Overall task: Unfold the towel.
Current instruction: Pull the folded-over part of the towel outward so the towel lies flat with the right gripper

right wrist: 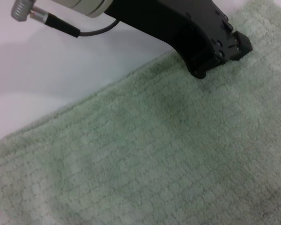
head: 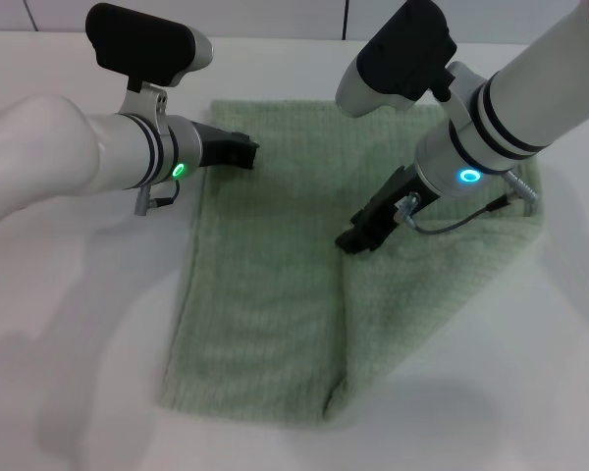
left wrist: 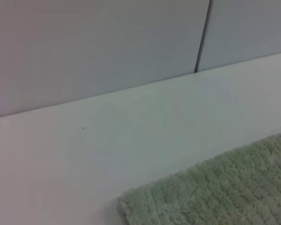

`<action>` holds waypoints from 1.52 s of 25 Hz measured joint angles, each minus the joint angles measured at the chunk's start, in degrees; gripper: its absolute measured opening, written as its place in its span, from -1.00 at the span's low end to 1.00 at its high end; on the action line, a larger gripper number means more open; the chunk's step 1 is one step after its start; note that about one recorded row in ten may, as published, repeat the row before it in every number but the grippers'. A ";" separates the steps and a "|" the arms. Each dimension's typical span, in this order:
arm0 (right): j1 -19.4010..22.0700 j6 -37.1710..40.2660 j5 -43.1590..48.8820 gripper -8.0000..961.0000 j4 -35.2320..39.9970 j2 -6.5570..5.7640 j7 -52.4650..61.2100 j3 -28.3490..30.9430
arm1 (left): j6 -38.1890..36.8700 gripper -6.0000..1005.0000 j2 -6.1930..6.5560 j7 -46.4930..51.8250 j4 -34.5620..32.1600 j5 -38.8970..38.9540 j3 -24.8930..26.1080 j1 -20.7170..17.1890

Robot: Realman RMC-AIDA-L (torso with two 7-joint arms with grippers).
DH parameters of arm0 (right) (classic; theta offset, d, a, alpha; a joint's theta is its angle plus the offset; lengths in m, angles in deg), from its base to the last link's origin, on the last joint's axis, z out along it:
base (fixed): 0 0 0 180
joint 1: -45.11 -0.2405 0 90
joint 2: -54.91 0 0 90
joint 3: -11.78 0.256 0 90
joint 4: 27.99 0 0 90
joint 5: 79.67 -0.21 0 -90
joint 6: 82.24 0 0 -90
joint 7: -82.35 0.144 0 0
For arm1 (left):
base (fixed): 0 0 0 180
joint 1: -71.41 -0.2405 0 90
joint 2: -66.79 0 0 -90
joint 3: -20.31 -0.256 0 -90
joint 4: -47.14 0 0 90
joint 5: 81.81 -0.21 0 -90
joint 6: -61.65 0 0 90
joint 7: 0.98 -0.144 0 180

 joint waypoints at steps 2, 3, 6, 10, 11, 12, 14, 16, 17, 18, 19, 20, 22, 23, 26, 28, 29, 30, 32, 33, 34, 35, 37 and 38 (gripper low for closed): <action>-0.01 -0.01 0.08 -0.31 0.00 0.00 0.00 0.00 | 0.00 -0.99 0.00 0.02 0.00 0.00 0.00 0.02; -0.01 -0.01 0.13 -0.33 0.00 0.00 0.00 0.00 | 0.00 -0.99 0.00 0.04 0.00 0.00 0.00 0.02; -0.01 -0.02 0.22 -0.37 0.00 0.00 0.00 0.00 | 0.00 -0.99 0.00 0.06 0.00 0.00 0.00 0.04; -0.02 -0.02 0.23 -0.43 0.00 0.00 0.00 0.00 | 0.00 -0.99 0.00 0.13 0.00 0.00 0.00 -0.02; -0.02 -0.01 0.21 -0.44 0.00 0.00 0.00 0.00 | 0.00 -0.99 0.00 0.13 0.00 0.00 0.00 -0.02; -0.02 0.00 0.18 -0.45 -0.01 0.00 0.00 0.00 | 0.00 -0.99 0.00 0.14 0.00 0.00 0.00 -0.05; -0.01 -0.03 0.18 -0.48 -0.05 0.00 0.00 0.00 | 0.00 -0.99 0.00 0.15 0.00 0.00 0.00 -0.09; -0.02 -0.18 0.23 -0.51 -0.11 0.00 0.00 0.00 | 0.00 -0.99 0.00 0.16 0.00 0.00 0.00 -0.13; -0.02 -0.27 0.25 -0.52 -0.13 0.00 -0.02 0.00 | 0.00 -0.99 0.00 0.17 0.00 0.00 0.00 -0.13; -0.02 -0.31 0.25 -0.54 -0.13 0.00 -0.08 0.00 | 0.01 -0.99 0.00 0.17 0.00 0.00 0.00 -0.13; -0.02 -0.35 0.23 -0.68 -0.13 0.00 -0.18 0.00 | 0.00 -0.99 0.00 0.17 0.00 0.00 0.00 -0.13; -0.02 -0.38 0.19 -0.82 -0.12 0.00 -0.30 0.00 | 0.00 -0.99 0.02 0.17 0.00 0.00 0.00 -0.13; -0.02 -0.43 0.10 -0.82 -0.09 0.00 -0.47 0.00 | 0.00 -0.99 0.03 0.18 0.00 0.00 0.00 -0.13; -0.01 -0.44 0.10 -0.82 -0.07 0.00 -0.47 0.00 | 0.00 -0.99 0.04 0.18 0.00 0.00 0.00 -0.13; -0.01 -0.46 0.08 -0.81 -0.01 0.00 -0.48 0.00 | -0.10 -0.99 0.06 0.18 0.00 0.00 0.00 -0.12; -0.01 -0.49 0.08 -0.81 0.01 0.00 -0.49 0.00 | -0.16 -0.99 0.07 0.16 0.00 0.00 0.00 -0.12; -0.01 -0.51 0.10 -0.81 0.01 0.00 -0.49 0.00 | -0.18 -0.99 0.08 0.16 0.00 0.00 0.00 -0.12; -0.01 -0.54 0.14 -0.81 0.01 0.00 -0.50 0.00 | -0.20 -0.99 0.09 0.15 -0.02 0.00 0.00 -0.12; -0.01 -0.56 0.15 -0.81 0.00 0.00 -0.52 0.00 | -0.22 -0.99 0.09 0.15 -0.04 0.00 0.00 -0.12; 0.00 -0.56 0.14 -0.81 -0.04 0.00 -0.55 0.00 | -0.23 -0.99 0.09 0.13 -0.05 0.00 0.00 -0.12; 0.04 -0.50 0.11 -0.81 -0.09 0.00 -0.62 0.00 | -0.25 -0.99 0.09 0.07 -0.07 0.00 0.00 -0.12; 0.09 -0.43 0.09 -0.81 -0.12 0.00 -0.75 0.00 | -0.26 -0.99 0.09 0.07 -0.07 0.00 0.00 -0.12; 0.15 -0.30 0.08 -0.81 -0.17 -0.01 -1.12 0.00 | -0.27 -0.99 0.09 0.06 -0.08 0.00 0.00 -0.12; 0.17 -0.28 0.08 -0.82 -0.18 0.00 -1.29 0.00 | -0.27 -0.99 0.09 0.05 -0.09 0.00 0.00 -0.12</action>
